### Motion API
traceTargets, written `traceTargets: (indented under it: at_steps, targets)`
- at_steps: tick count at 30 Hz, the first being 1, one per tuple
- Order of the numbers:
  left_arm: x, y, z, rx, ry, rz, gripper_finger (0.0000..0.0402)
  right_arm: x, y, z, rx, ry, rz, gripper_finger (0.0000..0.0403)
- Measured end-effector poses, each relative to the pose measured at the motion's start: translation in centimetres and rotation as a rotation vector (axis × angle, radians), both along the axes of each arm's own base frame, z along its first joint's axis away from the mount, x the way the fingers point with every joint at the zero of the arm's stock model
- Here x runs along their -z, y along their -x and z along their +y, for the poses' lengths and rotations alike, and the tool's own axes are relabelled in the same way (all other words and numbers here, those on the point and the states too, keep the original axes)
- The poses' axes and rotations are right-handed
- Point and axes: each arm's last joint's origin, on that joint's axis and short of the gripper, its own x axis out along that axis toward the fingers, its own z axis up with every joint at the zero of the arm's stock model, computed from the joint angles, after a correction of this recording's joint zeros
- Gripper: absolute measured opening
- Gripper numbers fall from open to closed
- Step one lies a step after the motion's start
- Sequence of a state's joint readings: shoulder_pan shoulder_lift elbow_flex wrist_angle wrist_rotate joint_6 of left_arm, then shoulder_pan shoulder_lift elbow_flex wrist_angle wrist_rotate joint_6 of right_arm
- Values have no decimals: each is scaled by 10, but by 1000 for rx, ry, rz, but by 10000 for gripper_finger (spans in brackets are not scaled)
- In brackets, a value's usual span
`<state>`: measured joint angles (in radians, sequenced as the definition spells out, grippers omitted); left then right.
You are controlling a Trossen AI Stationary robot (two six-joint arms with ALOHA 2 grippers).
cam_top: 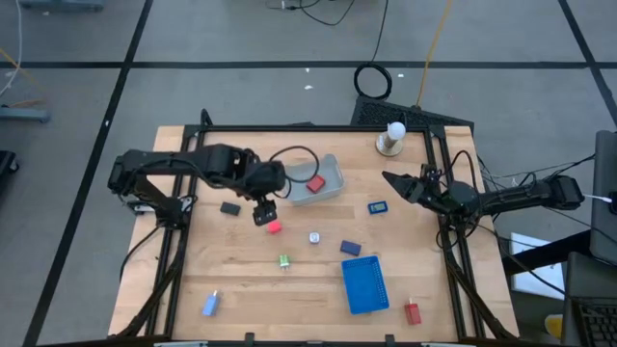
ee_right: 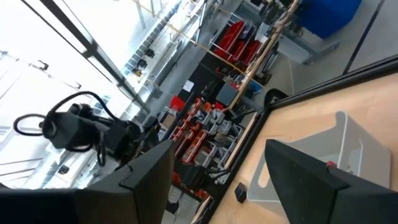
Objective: Pick & Place Office items
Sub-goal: Put the pink charger adapter into the gray bin
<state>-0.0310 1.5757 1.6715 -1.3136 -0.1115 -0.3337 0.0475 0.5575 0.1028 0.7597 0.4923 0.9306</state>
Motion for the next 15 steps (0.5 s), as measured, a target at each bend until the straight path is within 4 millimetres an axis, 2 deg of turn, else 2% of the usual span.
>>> traceTargets:
  at_steps: [3,15]
  targets:
    - [15,-3,-2,-14,23,16,294,0,0,0,0,-1,-1,242]
    - [107,-7,-11,-51,247,74,294,0,0,0,-5,-23,-12,242]
